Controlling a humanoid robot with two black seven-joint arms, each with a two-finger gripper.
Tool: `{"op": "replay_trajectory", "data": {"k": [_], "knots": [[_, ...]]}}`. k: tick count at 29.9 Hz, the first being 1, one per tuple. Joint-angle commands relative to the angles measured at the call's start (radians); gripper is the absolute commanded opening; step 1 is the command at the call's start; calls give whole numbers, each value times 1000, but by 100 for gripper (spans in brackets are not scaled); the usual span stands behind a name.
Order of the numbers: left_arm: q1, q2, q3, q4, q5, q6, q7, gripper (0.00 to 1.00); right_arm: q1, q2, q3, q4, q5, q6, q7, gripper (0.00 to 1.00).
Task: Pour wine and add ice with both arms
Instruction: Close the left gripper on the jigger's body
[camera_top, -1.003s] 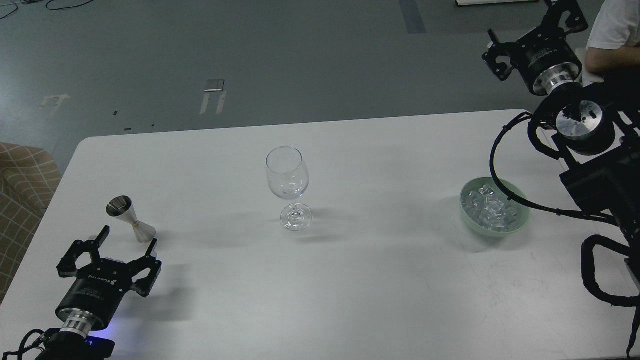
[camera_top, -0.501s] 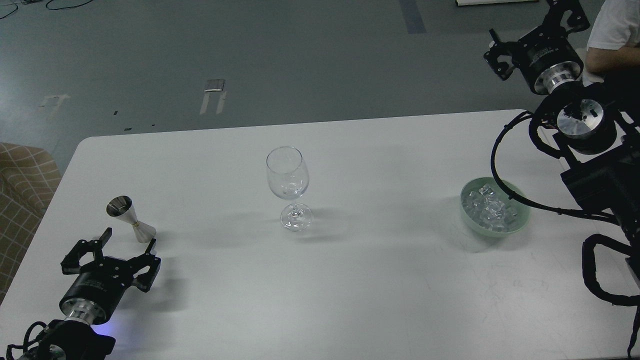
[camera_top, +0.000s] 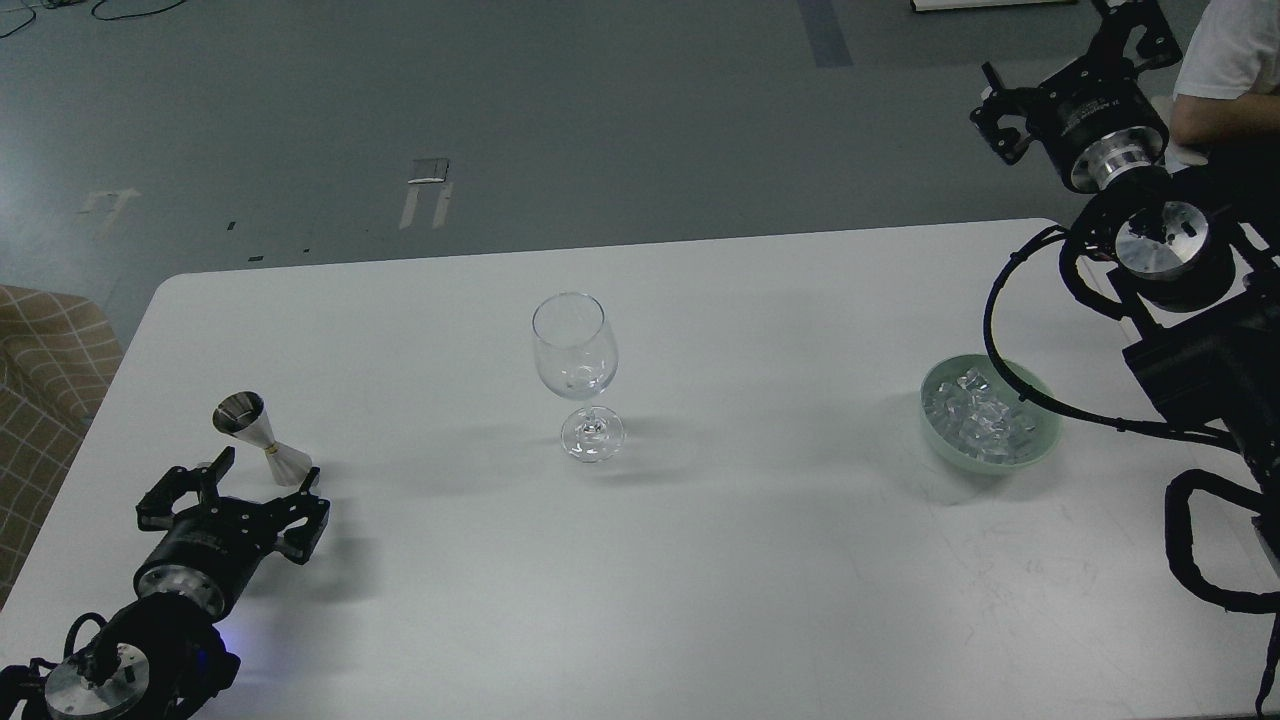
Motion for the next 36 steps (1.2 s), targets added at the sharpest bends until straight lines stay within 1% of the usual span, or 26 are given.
{"op": "replay_trajectory", "data": {"k": [1, 4, 12, 20, 25, 28, 31, 36], "knots": [[-25, 1, -6, 4, -1, 50, 0, 86, 0, 0, -3, -1, 0, 0, 0, 100], [-36, -1, -9, 4, -1, 62, 0, 86, 0, 0, -3, -1, -2, 0, 0, 100], [-59, 1, -12, 38, -4, 64, 0, 86, -2, 0, -3, -4, -2, 0, 1, 100], [-60, 1, -14, 37, -4, 64, 1, 85, -5, 1, -3, -5, -2, -1, 9, 100], [-59, -1, -14, 35, -4, 64, 1, 79, 0, 1, -3, -5, -2, -1, 8, 100], [-60, -2, -14, 37, -4, 64, 0, 72, 1, 0, -5, -5, -2, -1, 8, 100], [-60, -4, -14, 35, -4, 63, 0, 67, 0, 0, -5, -4, -2, -1, 8, 100], [-60, -4, -14, 35, -2, 56, 0, 64, -5, 1, -3, -4, -2, -1, 8, 100]]}}
